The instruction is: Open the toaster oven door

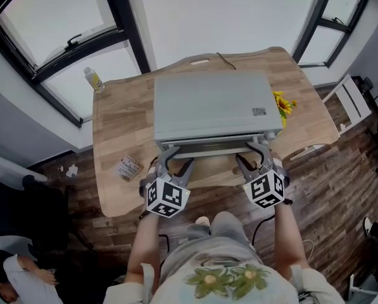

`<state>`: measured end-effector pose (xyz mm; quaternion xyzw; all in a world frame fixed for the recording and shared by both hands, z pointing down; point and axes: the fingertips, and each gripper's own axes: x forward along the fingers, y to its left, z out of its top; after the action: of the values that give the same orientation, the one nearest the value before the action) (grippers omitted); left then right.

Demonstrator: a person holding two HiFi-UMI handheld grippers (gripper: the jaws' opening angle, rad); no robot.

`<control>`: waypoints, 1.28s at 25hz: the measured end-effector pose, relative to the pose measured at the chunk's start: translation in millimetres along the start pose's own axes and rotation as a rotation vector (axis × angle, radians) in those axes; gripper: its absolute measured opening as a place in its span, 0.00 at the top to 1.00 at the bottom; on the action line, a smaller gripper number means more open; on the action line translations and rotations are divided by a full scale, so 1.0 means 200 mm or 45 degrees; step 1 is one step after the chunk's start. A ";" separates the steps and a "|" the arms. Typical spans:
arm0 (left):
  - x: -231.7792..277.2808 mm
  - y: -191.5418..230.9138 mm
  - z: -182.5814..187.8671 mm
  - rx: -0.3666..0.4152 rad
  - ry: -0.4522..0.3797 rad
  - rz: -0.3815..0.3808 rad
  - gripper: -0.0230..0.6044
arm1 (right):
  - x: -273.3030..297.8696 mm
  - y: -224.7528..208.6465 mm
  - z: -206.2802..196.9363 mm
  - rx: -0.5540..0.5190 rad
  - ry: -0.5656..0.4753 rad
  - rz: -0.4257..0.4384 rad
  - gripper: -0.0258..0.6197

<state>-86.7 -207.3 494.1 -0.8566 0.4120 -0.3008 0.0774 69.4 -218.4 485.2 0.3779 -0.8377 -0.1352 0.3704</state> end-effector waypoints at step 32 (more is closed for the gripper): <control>-0.11 -0.17 -0.07 -0.054 0.002 -0.008 0.65 | -0.12 0.15 -0.07 0.020 0.007 0.034 0.71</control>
<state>-82.4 -167.7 508.0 -0.8590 0.4158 -0.2929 0.0580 75.2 -179.0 497.9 0.3700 -0.8426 -0.1225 0.3716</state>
